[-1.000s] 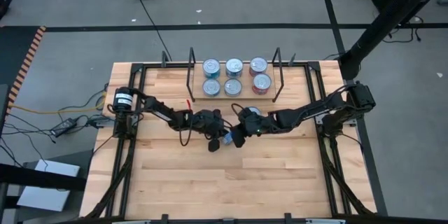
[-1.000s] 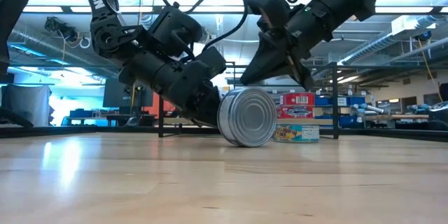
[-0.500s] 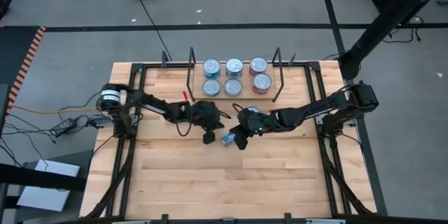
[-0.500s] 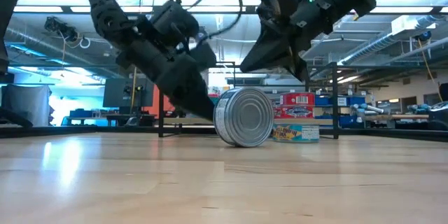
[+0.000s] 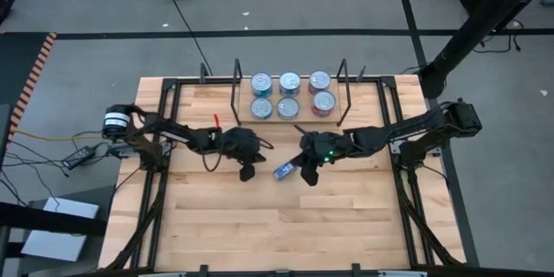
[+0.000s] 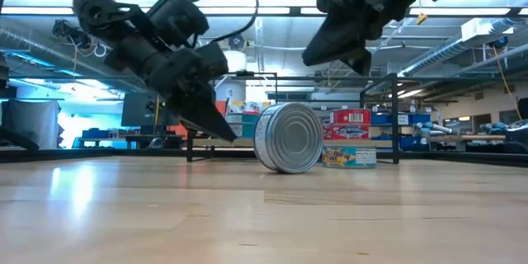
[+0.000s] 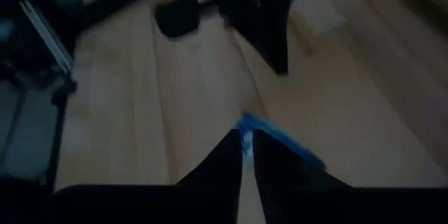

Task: Stack canned seafood by type on shelf
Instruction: Stack the blue tuna can on top of the blue tuna can on the shelf

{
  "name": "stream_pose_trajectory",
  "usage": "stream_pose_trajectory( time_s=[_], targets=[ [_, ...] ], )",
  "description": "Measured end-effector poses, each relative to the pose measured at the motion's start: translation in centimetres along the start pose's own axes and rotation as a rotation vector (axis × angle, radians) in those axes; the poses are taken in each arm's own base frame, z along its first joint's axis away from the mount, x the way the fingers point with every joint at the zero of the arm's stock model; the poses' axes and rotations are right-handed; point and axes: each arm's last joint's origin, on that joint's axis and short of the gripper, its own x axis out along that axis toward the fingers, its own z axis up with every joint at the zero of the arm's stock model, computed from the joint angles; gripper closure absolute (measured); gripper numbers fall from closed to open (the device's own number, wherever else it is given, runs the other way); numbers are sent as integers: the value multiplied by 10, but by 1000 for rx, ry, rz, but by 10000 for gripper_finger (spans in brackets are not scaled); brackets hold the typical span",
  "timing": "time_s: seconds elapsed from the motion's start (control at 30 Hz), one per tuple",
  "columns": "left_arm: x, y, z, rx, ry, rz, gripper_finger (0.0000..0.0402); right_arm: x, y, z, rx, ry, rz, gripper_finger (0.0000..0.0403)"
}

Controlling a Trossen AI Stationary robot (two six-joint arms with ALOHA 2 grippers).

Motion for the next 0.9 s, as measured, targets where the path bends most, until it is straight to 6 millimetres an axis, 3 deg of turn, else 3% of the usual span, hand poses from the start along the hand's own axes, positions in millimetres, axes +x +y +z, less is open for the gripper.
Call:
stream_pose_trajectory(
  time_s=[0.2, 0.37, 0.5, 0.63, 0.9],
  targets=[
    [-6, 5, -25, -67, 0, 5, 400, 0, 20, 24, -155, 114, -50, 325],
    [-14, 6, -36, -163, -100, -21, 400, 3, 37, 51, -325, 153, -68, 298],
    [-16, 6, -40, -193, -133, -10, 400, 4, 42, 60, -472, 177, -61, 275],
    [-16, 8, -42, -197, -137, 12, 400, 2, 41, 64, -509, 211, -24, 248],
    [-16, 8, -42, -197, -140, 16, 400, 14, 36, 49, -593, 381, -22, 196]
  ],
)
